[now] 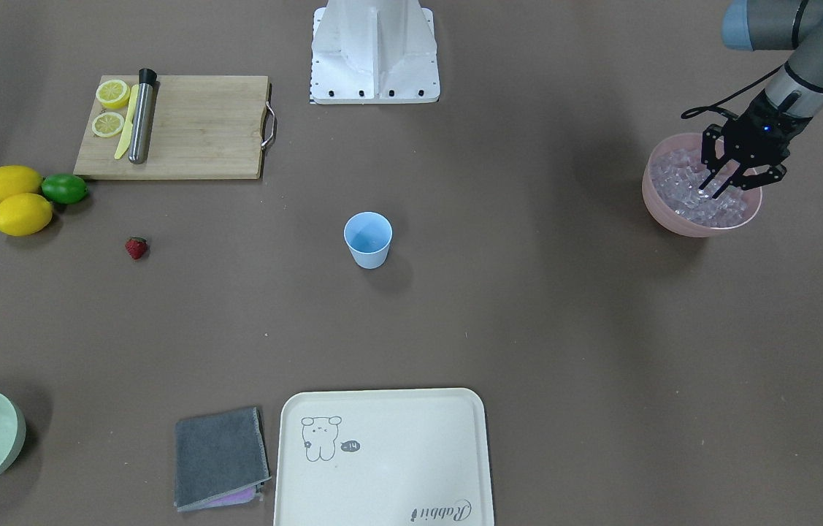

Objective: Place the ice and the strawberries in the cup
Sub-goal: 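Lift the ice cube with the left gripper and carry it over the blue cup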

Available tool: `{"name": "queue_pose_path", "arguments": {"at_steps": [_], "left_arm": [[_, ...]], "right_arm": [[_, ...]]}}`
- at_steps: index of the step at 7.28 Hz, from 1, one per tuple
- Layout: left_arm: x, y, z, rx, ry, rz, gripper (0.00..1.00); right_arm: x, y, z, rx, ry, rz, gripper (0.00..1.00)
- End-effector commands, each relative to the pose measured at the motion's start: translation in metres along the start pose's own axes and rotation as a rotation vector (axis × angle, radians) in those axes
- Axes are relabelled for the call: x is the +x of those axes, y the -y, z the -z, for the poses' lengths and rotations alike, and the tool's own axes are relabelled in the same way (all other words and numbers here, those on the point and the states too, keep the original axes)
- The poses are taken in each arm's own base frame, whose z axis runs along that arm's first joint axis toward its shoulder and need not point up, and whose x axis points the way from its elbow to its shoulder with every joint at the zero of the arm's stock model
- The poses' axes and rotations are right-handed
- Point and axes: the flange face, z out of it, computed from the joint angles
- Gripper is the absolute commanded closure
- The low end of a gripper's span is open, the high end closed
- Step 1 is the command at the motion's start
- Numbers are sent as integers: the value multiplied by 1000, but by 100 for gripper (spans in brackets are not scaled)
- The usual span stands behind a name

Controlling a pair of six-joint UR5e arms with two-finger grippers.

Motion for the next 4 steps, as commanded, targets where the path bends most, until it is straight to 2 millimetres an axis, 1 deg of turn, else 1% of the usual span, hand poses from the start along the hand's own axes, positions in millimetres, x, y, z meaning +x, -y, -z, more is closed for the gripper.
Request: {"name": "queue_pose_path", "arguments": {"at_steps": [1, 2, 3, 4], "left_arm": [[3, 39, 38, 15, -35, 52, 100], [7, 81, 41, 6, -28, 83, 100], [18, 112, 44, 29, -40, 141, 100], [36, 138, 37, 41, -69, 171, 100]], "right_arm": [[-1, 2, 0, 2, 0, 4, 0], [-2, 3, 1, 5, 4, 8, 0], [-3, 4, 2, 6, 6, 9, 0], [-3, 5, 2, 8, 8, 10, 0]]}}
